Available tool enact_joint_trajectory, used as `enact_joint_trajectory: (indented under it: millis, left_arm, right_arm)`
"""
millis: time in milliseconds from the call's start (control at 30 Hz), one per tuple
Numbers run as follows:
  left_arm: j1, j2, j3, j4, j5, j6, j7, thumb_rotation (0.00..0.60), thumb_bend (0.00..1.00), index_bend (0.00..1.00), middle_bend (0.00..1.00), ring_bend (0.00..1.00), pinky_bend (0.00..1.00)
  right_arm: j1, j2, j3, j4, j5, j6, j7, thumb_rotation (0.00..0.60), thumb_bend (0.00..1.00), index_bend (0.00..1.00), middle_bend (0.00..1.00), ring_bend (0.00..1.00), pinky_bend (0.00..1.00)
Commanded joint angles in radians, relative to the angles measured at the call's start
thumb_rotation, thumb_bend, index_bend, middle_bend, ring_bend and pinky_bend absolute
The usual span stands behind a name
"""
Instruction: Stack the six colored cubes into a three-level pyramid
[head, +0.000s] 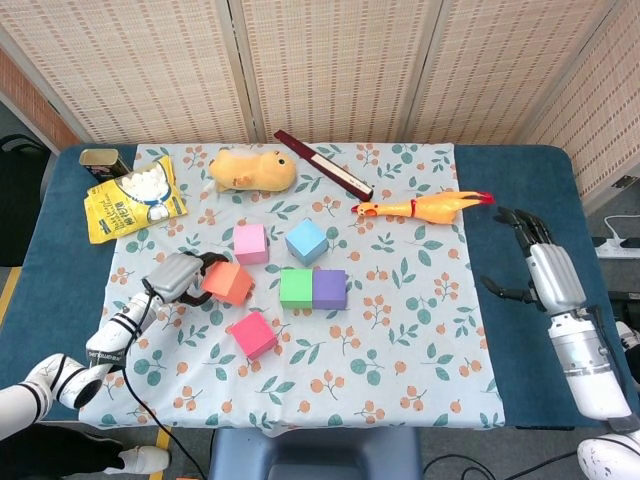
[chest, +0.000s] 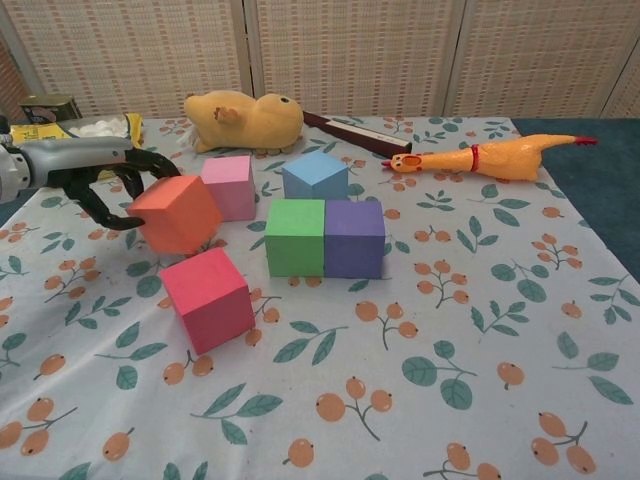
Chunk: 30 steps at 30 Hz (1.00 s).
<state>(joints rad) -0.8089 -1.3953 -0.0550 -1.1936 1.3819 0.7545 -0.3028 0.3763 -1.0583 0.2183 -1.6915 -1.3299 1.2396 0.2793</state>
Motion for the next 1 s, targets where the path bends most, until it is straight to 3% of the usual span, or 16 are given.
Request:
enact_joint_trajectory:
  millis: [33,300,500,667,800,867,933,1000]
  left_arm:
    - [0.019,0.021,-0.054,-0.116,-0.204,-0.033,0.199,0.6,0.4,0.43,0.46,0.4,0.29]
    - [-0.036,0.004,-0.055,-0.252,-0.58,0.003,0.547,0.6,0.4,0.35,0.39,0.39,0.27]
    - [-0.087,-0.031,-0.053,-0.31,-0.783,0.083,0.705,0.6,0.39,0.25,0.34,0.36,0.27]
    - [-0.115,-0.053,-0.077,-0.344,-0.883,0.121,0.751,0.6,0.4,0.18,0.29,0.33,0.26]
    - [-0.126,-0.073,-0.084,-0.352,-0.903,0.156,0.774,0.6,0.4,0.12,0.25,0.3,0.26]
    - [-0.131,-0.075,-0.083,-0.359,-0.916,0.156,0.785,0.6,0.39,0.06,0.19,0.25,0.25]
    - [-0.134,-0.06,-0.085,-0.376,-0.927,0.129,0.781,0.6,0.4,0.01,0.08,0.14,0.23]
    - [-0.132,-0.033,-0.079,-0.393,-0.917,0.093,0.773,0.6,0.4,0.0,0.02,0.05,0.19]
  right_arm:
    - [-0.004,0.001,-0.001,0.003,-0.001,0.0,0.006,0.6,0.15,0.0,0.14,0.0,0.0]
    - [-0.015,0.001,-0.003,0.01,-0.01,0.007,0.038,0.6,0.15,0.0,0.14,0.0,0.0]
    - [-0.025,0.008,-0.005,0.015,-0.017,0.014,0.052,0.6,0.15,0.0,0.14,0.0,0.0]
    - [-0.031,0.007,-0.005,0.024,-0.022,0.018,0.072,0.6,0.15,0.0,0.14,0.0,0.0]
    - [-0.036,0.008,-0.006,0.033,-0.026,0.019,0.087,0.6,0.15,0.0,0.14,0.0,0.0]
    - [-0.037,0.01,-0.006,0.036,-0.027,0.019,0.094,0.6,0.15,0.0,0.14,0.0,0.0]
    - [-0.039,0.012,-0.006,0.039,-0.029,0.02,0.104,0.6,0.15,0.0,0.14,0.0,0.0]
    - [-0.041,0.013,-0.007,0.041,-0.032,0.019,0.111,0.6,0.15,0.0,0.14,0.0,0.0]
